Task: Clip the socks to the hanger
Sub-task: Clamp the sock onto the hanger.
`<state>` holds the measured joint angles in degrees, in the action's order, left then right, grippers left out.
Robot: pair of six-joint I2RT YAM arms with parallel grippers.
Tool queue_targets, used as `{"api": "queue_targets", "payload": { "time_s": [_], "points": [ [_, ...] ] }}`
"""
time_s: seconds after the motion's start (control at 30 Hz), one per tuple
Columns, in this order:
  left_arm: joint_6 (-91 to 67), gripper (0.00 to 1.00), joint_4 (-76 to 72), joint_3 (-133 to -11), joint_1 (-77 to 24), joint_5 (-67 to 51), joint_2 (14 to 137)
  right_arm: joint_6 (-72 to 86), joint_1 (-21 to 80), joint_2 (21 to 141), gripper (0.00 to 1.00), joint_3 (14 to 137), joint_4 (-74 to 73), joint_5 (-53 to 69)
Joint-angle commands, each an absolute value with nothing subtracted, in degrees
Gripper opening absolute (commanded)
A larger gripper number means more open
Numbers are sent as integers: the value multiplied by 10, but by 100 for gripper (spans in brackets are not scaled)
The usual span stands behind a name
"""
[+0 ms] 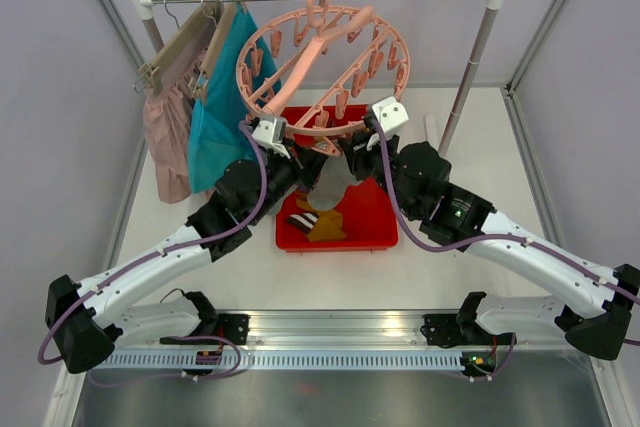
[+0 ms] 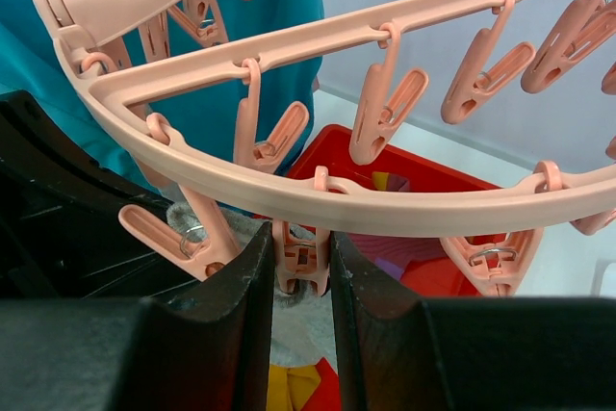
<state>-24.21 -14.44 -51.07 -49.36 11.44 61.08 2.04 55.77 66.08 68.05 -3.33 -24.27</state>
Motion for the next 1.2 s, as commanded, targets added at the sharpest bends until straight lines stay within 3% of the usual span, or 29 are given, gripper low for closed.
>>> {"api": "queue_targets", "payload": {
  "time_s": [0.0,0.2,0.53,0.63,0.9,1.17],
  "points": [
    [-263,2,-142,-537,-496,86,599,10,561,661,0,676,-13,-245],
    [-269,2,-133,-540,-496,76,601,9,561,657,5,672,-7,-243],
    [-271,4,-113,-540,-496,86,589,41,561,638,64,670,-19,-224],
    [-270,4,-102,-538,-496,99,582,60,561,626,73,673,-27,-220],
    [-255,4,-31,-547,-495,189,540,108,561,571,78,670,-95,-244],
    [-197,4,69,-588,-495,315,498,142,562,550,77,592,-126,-262]
  ]
}}
